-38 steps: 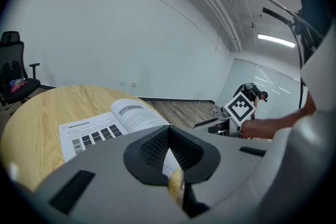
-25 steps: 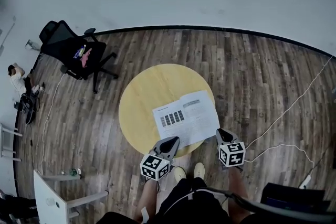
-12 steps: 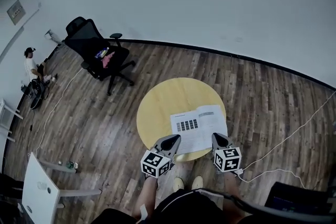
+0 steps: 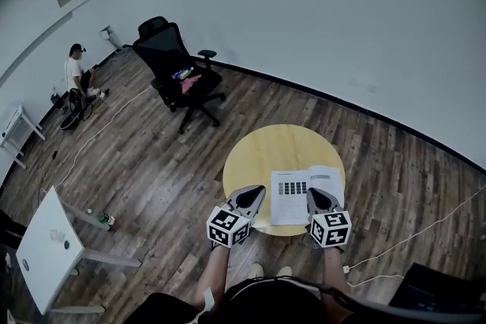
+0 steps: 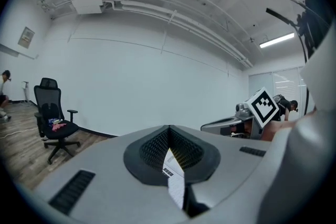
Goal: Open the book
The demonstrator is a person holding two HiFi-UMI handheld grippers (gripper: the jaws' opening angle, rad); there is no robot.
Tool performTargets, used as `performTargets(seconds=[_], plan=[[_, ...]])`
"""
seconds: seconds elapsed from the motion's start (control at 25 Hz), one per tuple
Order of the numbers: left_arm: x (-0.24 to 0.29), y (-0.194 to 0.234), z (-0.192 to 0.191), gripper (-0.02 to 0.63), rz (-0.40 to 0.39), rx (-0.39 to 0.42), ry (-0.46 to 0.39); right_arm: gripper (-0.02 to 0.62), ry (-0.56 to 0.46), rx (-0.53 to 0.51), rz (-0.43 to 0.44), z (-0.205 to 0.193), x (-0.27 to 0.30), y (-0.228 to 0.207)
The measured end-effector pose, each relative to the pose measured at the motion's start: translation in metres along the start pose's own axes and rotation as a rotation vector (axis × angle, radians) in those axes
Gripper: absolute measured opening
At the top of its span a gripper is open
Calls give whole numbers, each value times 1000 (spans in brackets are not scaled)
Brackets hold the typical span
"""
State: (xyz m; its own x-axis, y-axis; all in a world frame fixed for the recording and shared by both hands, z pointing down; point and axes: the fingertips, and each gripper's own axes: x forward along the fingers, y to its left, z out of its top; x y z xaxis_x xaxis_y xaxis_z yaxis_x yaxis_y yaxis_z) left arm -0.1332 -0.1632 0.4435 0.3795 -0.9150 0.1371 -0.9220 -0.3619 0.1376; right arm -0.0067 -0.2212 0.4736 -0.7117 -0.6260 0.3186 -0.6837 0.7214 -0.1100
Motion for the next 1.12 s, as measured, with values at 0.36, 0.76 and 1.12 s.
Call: performTargets(seconds=[0.36, 0.76, 1.12], plan=[[-25, 21, 20, 2, 64, -3, -50, 5, -32, -56, 61, 27, 1, 38], [-29, 22, 18, 2, 74, -7, -53, 5, -35, -61, 91, 28, 2, 52], [-27, 17, 18, 1, 73, -1, -45, 5, -37, -53, 93, 26, -1, 49]])
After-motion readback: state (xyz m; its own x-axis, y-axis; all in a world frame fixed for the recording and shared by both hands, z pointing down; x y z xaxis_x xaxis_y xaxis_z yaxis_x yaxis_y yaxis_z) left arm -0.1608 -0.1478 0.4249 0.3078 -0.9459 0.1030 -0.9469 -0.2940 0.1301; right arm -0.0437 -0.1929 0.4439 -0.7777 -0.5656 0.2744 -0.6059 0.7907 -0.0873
